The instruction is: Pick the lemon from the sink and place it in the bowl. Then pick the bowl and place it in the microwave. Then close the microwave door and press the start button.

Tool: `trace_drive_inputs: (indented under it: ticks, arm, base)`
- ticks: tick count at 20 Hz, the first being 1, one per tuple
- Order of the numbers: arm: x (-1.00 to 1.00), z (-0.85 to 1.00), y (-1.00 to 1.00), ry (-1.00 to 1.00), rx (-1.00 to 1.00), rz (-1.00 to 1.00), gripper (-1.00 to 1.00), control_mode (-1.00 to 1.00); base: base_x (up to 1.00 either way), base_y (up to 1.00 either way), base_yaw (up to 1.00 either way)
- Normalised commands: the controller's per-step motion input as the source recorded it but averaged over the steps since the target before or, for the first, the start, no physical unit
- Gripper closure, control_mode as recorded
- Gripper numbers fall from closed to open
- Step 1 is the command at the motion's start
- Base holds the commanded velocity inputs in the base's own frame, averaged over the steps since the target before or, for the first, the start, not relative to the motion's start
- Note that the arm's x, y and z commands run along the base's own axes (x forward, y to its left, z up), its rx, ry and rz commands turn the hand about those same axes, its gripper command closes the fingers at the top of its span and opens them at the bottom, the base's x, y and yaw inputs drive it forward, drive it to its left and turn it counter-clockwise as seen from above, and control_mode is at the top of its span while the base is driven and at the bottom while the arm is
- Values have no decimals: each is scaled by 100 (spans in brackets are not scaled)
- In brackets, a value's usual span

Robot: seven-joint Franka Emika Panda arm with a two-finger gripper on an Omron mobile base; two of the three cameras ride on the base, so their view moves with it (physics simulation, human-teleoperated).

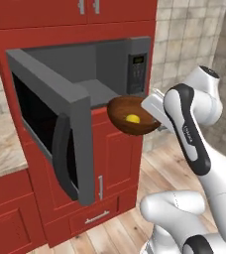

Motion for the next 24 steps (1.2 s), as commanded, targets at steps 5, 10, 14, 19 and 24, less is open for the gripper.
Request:
trace_drive_inputs:
  ticks: [5, 10, 14, 19, 24]
  arm:
    - [0, 0, 0, 0, 0, 0, 100, 100]
    - [0, 0, 0, 0, 0, 0, 100, 100]
    - [0, 0, 0, 0, 0, 0, 100, 100]
    - [0, 0, 0, 0, 0, 0, 100, 100]
    - [0, 0, 0, 0, 0, 0, 100, 100]
  base:
    - [62, -16, 30]
    - [51, -13, 29]
    - [50, -27, 29]
    - [45, -20, 21]
    - [16, -37, 7]
